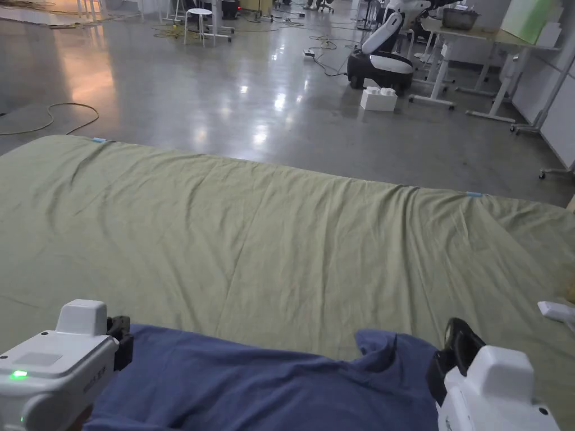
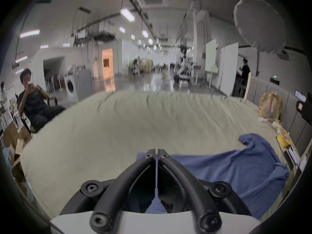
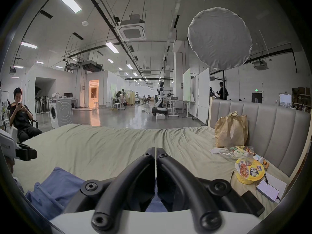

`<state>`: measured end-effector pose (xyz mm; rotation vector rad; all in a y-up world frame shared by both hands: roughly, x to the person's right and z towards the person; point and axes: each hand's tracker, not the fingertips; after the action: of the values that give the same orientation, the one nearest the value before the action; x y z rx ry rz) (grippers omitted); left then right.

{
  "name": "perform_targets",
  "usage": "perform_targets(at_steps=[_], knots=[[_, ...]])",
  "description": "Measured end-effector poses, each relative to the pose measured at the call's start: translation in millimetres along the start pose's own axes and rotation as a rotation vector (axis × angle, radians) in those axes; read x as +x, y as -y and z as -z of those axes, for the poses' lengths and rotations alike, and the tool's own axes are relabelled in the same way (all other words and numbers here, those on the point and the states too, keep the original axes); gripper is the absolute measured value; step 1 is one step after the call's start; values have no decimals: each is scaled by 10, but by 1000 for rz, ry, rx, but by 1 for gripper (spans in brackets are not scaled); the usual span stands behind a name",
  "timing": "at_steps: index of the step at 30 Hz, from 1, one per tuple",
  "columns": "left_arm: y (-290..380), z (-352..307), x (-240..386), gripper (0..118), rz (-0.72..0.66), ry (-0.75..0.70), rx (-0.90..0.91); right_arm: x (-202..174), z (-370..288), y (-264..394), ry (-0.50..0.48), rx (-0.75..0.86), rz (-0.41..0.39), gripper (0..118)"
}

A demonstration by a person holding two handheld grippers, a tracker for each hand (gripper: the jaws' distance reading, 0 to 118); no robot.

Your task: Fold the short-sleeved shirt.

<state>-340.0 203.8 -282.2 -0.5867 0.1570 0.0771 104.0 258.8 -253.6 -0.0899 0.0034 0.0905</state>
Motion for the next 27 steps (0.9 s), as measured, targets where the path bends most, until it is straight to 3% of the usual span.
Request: perform_targets(at_steps=[5, 7, 8, 10, 19, 22, 24, 25, 27], knots=[[-117, 717, -279, 6, -3, -19, -165, 75, 137, 120, 8, -71, -10, 2], [-182, 936, -340, 26, -20, 8, -231, 100, 189, 171, 17, -100, -18, 2], [-209, 1061, -361, 42, -27, 21, -268, 116, 215, 199, 19, -108, -23, 2], [-242, 1232, -367, 55, -35, 17, -280, 145, 264, 267, 25, -140, -33, 2], [-118, 1862, -285, 73, 5, -17, -449, 269, 443, 542, 34, -301, -26, 2], [-136, 1806, -238, 72, 30, -32, -435, 296, 494, 609, 40, -330, -29, 2], [-151, 1806, -207, 60, 29, -38, -440, 313, 559, 637, 38, -350, -26, 3], [-158, 1800, -185, 49, 33, -36, -437, 319, 587, 645, 38, -360, -27, 3], [-185, 1715, -101, 13, 72, -1, -408, 353, 685, 661, 41, -382, -21, 22]])
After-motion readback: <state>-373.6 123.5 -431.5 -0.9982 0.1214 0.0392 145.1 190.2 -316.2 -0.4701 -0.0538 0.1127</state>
